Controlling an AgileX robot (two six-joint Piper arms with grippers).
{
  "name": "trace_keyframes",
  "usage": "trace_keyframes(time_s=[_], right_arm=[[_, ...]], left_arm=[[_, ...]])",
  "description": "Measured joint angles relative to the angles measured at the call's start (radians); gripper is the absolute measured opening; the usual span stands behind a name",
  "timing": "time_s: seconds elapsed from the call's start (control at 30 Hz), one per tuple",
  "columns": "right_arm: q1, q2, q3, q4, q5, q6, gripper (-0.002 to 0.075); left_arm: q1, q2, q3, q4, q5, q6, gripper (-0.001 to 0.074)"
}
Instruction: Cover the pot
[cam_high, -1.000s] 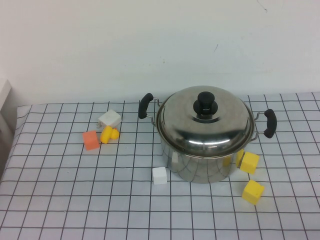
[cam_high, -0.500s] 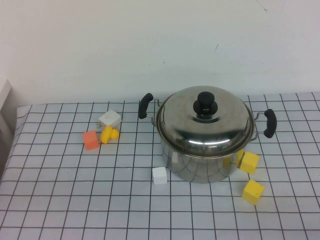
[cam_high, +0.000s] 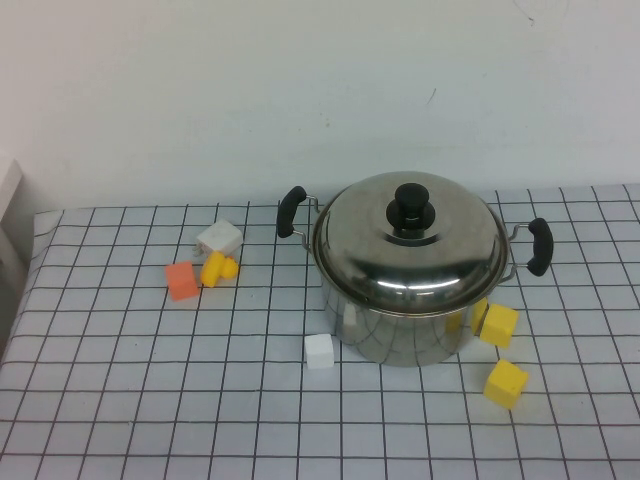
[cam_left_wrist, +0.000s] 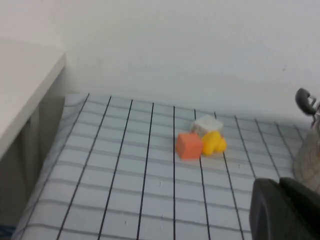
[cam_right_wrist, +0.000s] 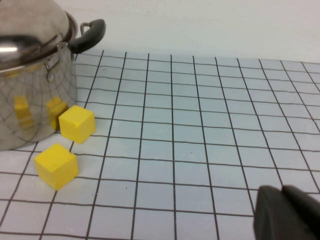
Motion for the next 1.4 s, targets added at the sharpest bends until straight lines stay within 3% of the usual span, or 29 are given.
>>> trace_keyframes(time_s=[0.17,0.37,0.57,0.7,1.03,1.4], right_arm=[[0.000,0.000,0.000,0.000,0.000,0.000,0.0009],[0.000,0.000,0.000,0.000,0.000,0.000,0.0009],[0.000,0.000,0.000,0.000,0.000,0.000,0.0009],[0.000,0.000,0.000,0.000,0.000,0.000,0.0009],[0.000,0.000,0.000,0.000,0.000,0.000,0.0009],[0.000,0.000,0.000,0.000,0.000,0.000,0.0009]], left_arm=[[0.002,-0.012,0.105,-0.016,0.012,0.006,0.0000],[0.000,-0.014,0.107,-0.019,0.031,-0.028,0.0000],[-0.083,-0.014,0.107,0.025,0.031,-0.066,0.0000],[-0.094,-0.014,0.107,0.029,0.031,-0.073,0.0000],[-0.094,-0.014,0.105,0.035,0.035,-0.017,0.0000],[-0.038,-0.014,0.105,0.035,0.037,0.022,-0.0001]])
